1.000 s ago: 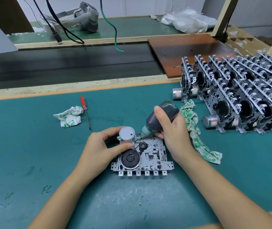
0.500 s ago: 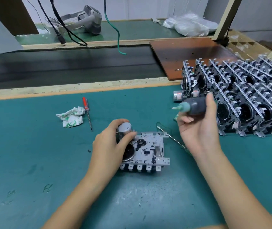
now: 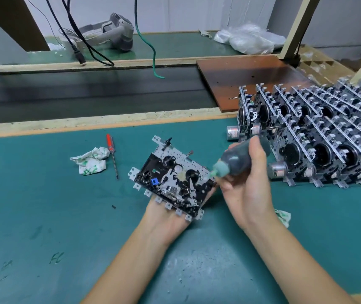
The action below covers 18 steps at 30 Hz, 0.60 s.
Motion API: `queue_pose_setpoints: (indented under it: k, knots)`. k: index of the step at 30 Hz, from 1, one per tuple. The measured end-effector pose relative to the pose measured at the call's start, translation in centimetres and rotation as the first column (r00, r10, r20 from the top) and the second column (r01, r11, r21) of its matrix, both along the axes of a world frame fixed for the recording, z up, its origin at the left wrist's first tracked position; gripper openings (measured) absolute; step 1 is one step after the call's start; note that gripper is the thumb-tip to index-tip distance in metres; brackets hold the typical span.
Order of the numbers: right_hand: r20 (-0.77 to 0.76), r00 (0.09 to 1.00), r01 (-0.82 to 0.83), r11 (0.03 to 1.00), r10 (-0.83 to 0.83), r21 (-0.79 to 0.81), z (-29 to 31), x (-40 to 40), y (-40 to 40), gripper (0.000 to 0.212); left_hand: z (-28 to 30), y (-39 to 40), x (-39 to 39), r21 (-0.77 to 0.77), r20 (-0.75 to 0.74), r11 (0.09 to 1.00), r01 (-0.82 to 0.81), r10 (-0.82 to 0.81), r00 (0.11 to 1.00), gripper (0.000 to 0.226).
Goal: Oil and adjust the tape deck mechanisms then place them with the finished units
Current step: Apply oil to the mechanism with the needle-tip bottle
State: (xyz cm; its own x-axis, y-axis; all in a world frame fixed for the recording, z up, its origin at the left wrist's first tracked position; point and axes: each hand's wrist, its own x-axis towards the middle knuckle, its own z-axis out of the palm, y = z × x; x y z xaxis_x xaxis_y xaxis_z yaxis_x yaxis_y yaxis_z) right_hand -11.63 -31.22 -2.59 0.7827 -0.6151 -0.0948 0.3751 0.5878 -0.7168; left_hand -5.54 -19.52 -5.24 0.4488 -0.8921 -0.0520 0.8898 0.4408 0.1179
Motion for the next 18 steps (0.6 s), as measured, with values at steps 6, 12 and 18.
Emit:
queue_pose_setpoints:
  k: [6, 12, 18]
  knots:
    - [-0.124, 0.992, -0.005, 0.982, -0.019, -0.191, 0.0, -0.2, 1.1, 0.017, 0.8, -0.2, -0.9, 0.137, 0.032, 0.984, -0.118, 0.114, 0.993, 0.049]
    - [-0.119, 0.993, -0.043, 0.939, 0.003, -0.340, 0.1, -0.2, 1.4, 0.023, 0.4, -0.4, -0.9, 0.201, 0.075, 0.966, -0.165, 0.153, 0.985, 0.062]
    - [-0.111, 0.994, -0.054, 0.918, 0.011, -0.394, -0.3, -0.1, 1.4, 0.022, 0.6, -0.1, 0.0, 0.007, -0.007, 0.987, -0.159, 0.159, 0.987, 0.049]
